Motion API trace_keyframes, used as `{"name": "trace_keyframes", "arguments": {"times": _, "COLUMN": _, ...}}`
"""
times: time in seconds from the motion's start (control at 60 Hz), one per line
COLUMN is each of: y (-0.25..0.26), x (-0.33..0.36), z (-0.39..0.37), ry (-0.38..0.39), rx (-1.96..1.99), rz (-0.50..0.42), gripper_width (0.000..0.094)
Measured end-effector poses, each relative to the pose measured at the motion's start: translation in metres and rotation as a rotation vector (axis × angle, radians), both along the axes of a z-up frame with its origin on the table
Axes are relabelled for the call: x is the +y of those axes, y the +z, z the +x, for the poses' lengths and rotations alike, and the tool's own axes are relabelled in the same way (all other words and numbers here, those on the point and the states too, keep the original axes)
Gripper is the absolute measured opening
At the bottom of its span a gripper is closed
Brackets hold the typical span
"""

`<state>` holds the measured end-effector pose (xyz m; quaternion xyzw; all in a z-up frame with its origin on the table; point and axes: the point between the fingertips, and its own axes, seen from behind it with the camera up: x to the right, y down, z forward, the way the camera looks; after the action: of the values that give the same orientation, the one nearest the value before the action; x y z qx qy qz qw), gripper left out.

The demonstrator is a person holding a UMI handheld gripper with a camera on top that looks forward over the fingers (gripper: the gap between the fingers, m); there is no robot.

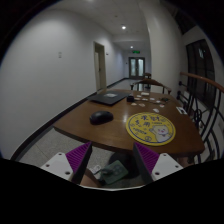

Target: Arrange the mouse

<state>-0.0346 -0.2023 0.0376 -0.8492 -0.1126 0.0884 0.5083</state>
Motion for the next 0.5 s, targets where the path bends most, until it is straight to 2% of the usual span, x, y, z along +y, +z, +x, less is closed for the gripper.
{"name": "trace_keyframes", "arguments": {"times": 0.133, "y": -0.004, "x": 0.011, "z": -0.034, "ry": 0.075, "rx": 0.020, "rz": -0.010, "gripper_width": 0.0841}}
{"name": "trace_keyframes", "arguments": {"times": 0.267, "y": -0.015, "x": 0.032, "z": -0.064, "ry": 0.114, "rx": 0.016, "rz": -0.036, "gripper_width": 0.0836}}
{"name": "trace_keyframes", "arguments": {"times": 0.4, "y": -0.034, "x": 0.054, "z": -0.075, "ry": 0.105, "rx": -0.022, "rz": -0.090, "gripper_width": 0.0842}}
{"name": "trace_keyframes", "arguments": {"times": 0.5, "y": -0.034, "x": 0.074, "z": -0.071, "ry": 0.092, "rx": -0.054, "rz": -0.067, "gripper_width": 0.0844}}
